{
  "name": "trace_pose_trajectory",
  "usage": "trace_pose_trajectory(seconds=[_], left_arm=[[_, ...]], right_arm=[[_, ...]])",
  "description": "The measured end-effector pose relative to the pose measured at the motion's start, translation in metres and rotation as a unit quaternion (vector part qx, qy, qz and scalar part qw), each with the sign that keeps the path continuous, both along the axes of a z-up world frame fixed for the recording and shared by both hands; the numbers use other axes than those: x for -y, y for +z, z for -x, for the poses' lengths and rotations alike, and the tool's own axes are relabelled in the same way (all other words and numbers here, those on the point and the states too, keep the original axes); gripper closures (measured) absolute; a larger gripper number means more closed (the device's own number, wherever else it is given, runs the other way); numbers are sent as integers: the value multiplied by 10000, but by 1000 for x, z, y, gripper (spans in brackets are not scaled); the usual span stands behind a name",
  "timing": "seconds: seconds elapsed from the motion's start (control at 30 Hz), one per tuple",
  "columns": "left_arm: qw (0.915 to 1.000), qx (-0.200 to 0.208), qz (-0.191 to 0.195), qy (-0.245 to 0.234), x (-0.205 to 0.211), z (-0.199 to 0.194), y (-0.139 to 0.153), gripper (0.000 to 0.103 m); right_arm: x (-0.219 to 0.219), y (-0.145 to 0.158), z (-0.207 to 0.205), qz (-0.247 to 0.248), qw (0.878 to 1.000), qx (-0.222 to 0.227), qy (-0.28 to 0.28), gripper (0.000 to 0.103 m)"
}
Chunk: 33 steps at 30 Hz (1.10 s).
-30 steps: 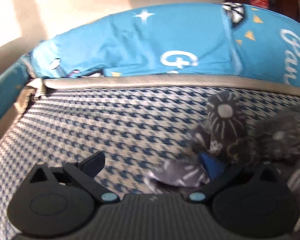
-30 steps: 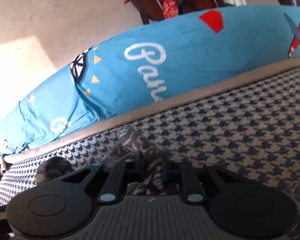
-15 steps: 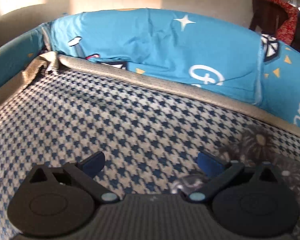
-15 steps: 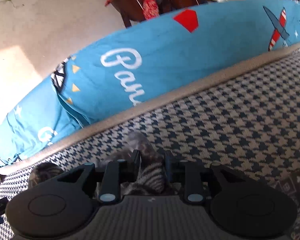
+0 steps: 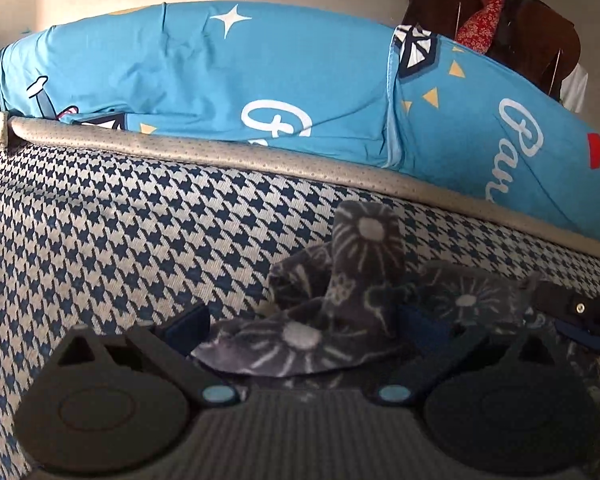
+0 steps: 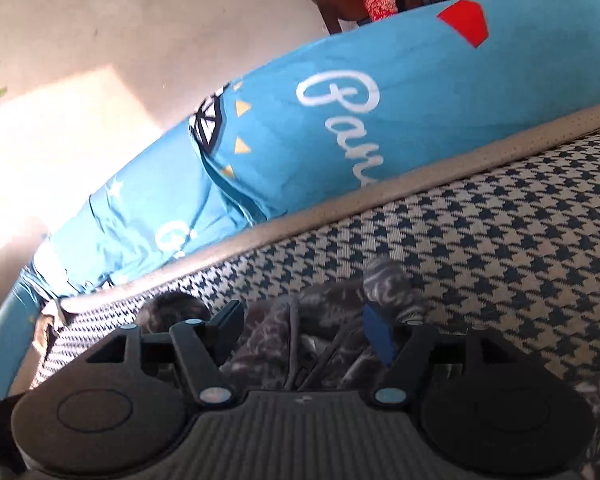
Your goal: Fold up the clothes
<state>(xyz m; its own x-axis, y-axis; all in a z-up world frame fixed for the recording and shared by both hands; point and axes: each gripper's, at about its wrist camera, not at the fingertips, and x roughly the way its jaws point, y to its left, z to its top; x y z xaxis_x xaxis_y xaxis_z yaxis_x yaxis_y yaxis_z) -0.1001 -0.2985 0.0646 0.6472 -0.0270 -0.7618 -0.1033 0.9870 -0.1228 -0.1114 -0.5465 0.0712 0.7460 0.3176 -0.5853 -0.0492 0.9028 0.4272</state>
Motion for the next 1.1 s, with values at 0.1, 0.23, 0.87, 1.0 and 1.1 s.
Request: trace_pose_trajectory(seconds=[0.1,0.23,0.87,1.0,1.1], left_arm=[[9999,-86,-93,18,1,0,-7,0],[9998,-148,-155,43,1,1,-11,0],[9985,-141,-482,224,2,3,-6,0],[9974,34,-620,377,-3,3,2,0],[9965,105,-656,512,-8,2,7,0]], right_arm=[[-9,-9,-4,65,9997,-200,140,26],[-26,-22,-7,467,9978,-404,255,21],[-50,-18,-14,539,9983,104,181,85],[-52,-6,-16,378,9982,457,105,88],[-59,4,-18,389,9965,740,85,88]])
